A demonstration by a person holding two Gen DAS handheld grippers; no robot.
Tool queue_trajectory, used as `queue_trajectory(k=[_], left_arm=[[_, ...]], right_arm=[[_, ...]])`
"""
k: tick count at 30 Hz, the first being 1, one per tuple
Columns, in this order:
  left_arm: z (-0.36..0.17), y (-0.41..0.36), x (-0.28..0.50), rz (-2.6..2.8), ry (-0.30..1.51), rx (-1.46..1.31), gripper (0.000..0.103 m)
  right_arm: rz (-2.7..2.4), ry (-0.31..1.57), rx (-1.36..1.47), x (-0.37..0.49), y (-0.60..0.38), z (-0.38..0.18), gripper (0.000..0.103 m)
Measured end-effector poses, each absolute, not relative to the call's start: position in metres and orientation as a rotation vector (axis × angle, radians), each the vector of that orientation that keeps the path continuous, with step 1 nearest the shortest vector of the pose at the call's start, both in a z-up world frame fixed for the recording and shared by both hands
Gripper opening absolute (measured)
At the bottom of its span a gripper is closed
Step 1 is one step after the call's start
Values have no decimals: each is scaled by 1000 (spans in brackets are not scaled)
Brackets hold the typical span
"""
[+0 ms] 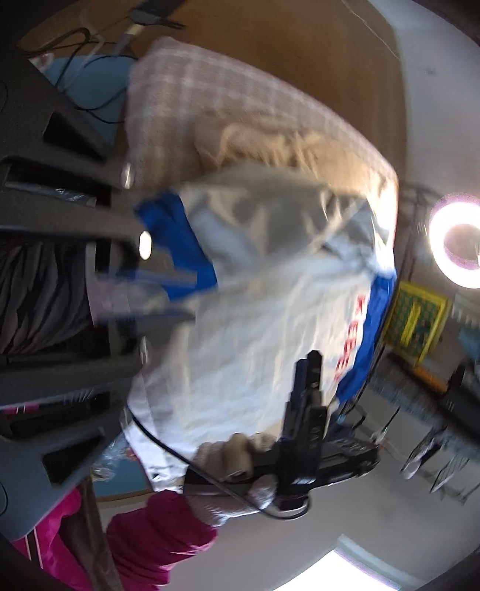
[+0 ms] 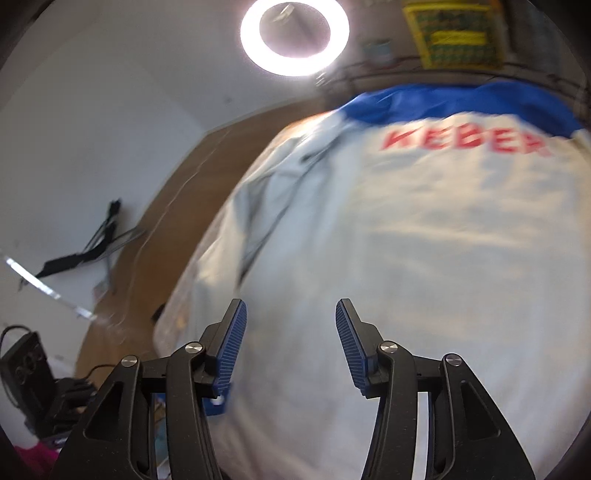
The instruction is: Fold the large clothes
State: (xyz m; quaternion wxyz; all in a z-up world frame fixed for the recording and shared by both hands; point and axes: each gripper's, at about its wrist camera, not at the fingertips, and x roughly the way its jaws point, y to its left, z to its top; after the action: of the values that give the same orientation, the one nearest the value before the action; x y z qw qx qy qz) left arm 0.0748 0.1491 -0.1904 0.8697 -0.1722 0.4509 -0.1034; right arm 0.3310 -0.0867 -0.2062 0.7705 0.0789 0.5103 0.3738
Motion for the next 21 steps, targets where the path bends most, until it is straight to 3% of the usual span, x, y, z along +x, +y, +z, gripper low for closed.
queue_trajectory(k=[1,2,8,15,16,18,21], left_arm=[[-195,158,71,-188,945,-384,46],[-199,167,67,-161,946,-405,49],[-215,201,46,-66,940,-495,49],[-225,222,38,-39,922,-567,49],[-227,223,39,-37,919,-574,49],[-228,226,38,-34,908,-593,49],[-227,227,37,-40,892,-602,49]], right_arm=[[835,1129,174,329,-76,-214,50],[859,1156,177,327,-64,-222,51],[942,1289,177,316,-9,-264,55],[984,1320,187,306,9,-266,57],[994,1325,178,305,12,-266,54],[1000,1336,158,301,17,-265,5],[1013,1297,172,292,12,-250,5]])
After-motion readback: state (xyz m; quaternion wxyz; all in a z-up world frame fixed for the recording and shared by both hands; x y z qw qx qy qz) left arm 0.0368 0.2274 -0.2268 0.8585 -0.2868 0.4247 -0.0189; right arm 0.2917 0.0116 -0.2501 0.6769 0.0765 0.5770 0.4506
